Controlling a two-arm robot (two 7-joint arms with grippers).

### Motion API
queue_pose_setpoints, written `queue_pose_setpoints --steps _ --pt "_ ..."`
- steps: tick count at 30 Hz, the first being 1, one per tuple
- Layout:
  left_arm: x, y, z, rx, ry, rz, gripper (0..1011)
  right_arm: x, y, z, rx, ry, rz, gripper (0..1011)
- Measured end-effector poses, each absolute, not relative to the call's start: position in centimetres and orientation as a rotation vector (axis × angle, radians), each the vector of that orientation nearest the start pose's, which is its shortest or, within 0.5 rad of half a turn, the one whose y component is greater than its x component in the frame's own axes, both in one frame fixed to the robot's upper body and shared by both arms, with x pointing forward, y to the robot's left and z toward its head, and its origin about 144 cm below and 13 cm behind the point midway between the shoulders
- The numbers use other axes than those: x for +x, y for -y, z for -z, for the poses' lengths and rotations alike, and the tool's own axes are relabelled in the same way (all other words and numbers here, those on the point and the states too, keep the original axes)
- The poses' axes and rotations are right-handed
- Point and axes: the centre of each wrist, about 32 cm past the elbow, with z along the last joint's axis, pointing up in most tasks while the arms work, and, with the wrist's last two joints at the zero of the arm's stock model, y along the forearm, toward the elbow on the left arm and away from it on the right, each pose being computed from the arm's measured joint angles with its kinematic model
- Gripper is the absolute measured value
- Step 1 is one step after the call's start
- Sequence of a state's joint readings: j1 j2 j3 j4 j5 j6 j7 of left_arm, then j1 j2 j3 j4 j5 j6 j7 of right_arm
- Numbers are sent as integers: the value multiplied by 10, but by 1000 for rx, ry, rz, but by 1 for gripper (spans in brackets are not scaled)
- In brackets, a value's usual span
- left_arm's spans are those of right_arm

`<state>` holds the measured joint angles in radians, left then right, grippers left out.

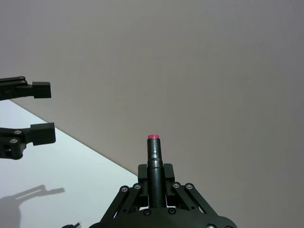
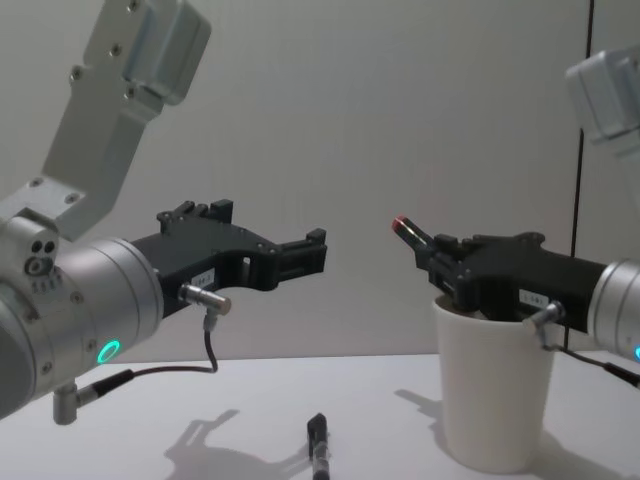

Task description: Place the pen into the pen holder.

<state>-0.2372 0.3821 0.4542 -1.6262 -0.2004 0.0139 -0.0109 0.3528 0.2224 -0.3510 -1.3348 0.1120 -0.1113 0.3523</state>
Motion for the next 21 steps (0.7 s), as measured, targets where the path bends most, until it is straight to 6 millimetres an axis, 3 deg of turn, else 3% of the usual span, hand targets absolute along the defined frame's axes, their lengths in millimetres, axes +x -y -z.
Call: queue_pose_setpoints --steps 11,21 --pt "492 -198 -1204 61 268 -1124 1001 544 208 -1177 -68 255 935 204" --pt "492 -198 -1204 61 268 -1124 1001 544 210 -1176 -73 256 938 499"
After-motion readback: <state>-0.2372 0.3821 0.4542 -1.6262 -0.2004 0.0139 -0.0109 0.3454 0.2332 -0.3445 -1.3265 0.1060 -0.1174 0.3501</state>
